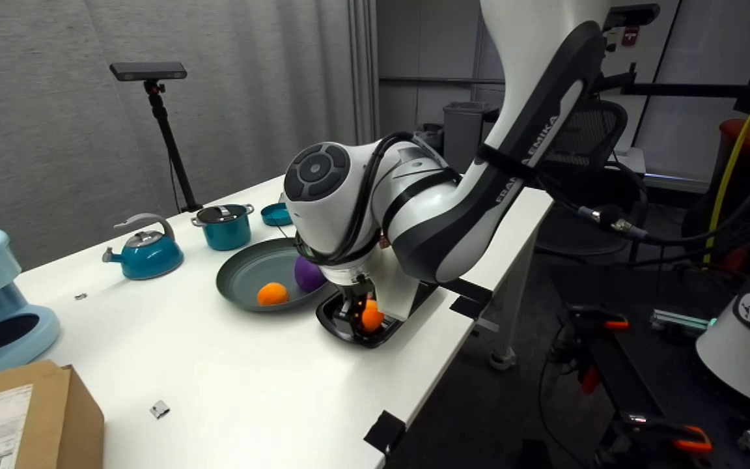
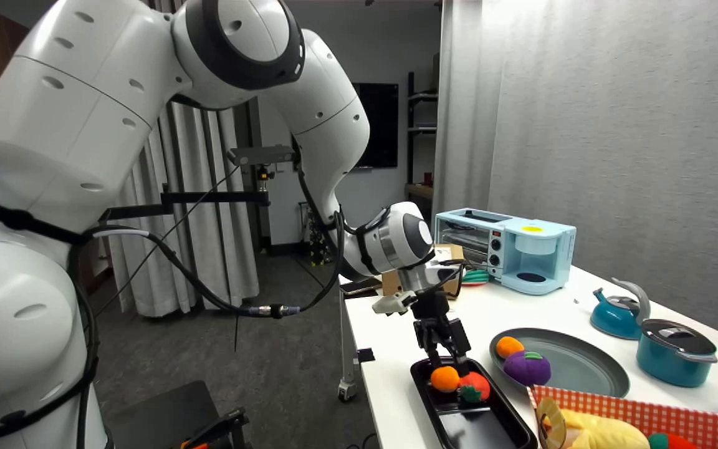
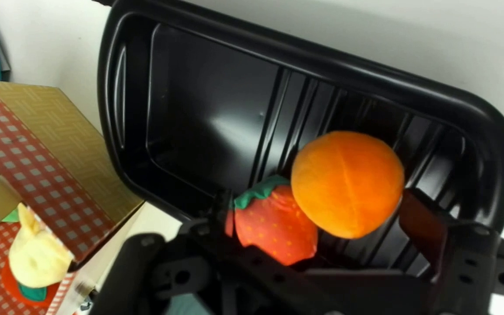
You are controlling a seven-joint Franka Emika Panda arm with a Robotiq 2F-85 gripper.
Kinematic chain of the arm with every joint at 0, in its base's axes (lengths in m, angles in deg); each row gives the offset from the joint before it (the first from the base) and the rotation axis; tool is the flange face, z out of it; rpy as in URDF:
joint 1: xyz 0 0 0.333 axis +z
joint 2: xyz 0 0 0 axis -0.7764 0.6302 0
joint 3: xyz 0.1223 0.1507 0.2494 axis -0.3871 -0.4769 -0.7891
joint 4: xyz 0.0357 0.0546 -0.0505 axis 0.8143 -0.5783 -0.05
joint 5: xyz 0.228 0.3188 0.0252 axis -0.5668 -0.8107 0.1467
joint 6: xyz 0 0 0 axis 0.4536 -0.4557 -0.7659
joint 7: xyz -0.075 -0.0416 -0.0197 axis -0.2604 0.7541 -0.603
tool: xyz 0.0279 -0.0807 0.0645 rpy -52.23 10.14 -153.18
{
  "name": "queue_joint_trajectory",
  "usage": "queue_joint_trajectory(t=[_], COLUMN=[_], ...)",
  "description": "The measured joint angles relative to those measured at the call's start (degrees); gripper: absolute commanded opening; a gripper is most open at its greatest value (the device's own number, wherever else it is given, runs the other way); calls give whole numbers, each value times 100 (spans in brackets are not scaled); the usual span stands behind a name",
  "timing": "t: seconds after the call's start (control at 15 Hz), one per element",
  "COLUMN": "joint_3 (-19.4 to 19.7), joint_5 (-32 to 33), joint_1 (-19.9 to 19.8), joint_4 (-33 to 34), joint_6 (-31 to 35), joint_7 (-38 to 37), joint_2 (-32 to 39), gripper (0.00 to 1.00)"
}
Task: Move the purple and orange object one after the other from the black plate to the gray plate
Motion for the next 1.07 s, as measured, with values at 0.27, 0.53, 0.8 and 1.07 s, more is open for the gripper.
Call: queue_joint_trajectory(t=[0.27,0.53,0.8,1.07], joint_3=[33,52,63,79], joint_5=[-6,-8,-8,-8], joint_1=[-19,-24,-24,-24], joint_4=[27,48,91,156], joint_6=[0,0,0,14], joint_7=[0,0,0,0], joint_2=[158,244,272,323], gripper=[93,66,35,10])
